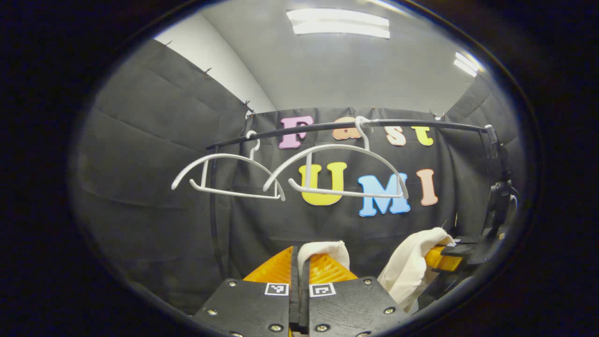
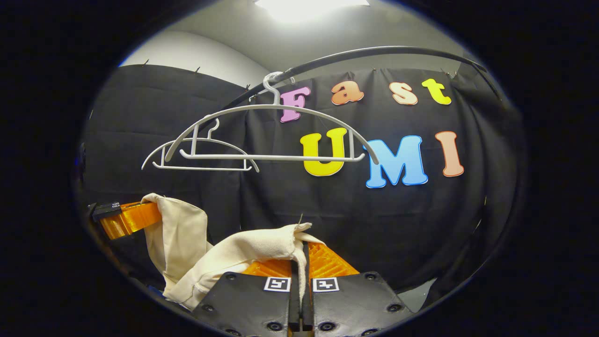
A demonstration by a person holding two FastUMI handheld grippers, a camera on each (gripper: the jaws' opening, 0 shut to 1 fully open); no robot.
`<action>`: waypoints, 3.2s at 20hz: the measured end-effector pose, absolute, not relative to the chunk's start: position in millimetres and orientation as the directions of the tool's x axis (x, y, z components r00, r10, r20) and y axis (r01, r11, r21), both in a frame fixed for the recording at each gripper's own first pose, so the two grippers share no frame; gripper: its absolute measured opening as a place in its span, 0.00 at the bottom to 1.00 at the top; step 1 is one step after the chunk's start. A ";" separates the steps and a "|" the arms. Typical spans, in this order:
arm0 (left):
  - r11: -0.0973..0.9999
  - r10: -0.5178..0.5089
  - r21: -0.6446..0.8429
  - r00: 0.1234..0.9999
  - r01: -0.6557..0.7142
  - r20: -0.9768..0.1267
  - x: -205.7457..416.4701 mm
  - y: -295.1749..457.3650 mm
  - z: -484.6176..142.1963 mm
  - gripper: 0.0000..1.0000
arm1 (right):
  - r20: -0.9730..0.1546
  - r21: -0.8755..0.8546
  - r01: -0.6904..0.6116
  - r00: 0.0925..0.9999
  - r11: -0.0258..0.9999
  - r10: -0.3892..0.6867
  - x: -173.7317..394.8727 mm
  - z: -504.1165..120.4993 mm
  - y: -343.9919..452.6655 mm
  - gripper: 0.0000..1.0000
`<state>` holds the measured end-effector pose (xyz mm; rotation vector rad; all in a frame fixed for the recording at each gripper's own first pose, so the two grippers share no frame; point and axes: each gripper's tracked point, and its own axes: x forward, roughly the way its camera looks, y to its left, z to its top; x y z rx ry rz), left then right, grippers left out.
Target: Grasp the clothes on the hanger with both hands and then place them into the laundry hamper below.
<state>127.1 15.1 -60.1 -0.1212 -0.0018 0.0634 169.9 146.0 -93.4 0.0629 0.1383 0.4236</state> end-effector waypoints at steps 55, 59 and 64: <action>0.999 0.009 0.040 0.822 0.017 -0.570 32.2 17.8 -344.2 0.97 | -0.682 -0.081 -0.308 0.711 0.948 0.173 48.5 -362.8 89.8 0.99; 0.999 -0.030 -0.001 0.875 0.033 -0.483 35.2 19.2 -286.4 0.97 | -0.562 -0.079 -0.249 0.811 0.965 0.163 55.6 -280.3 81.4 0.99; 0.998 -0.060 0.013 0.940 0.069 -0.336 45.8 12.5 -196.1 0.96 | -0.428 -0.084 -0.191 0.893 0.978 0.138 52.9 -196.2 62.2 0.98</action>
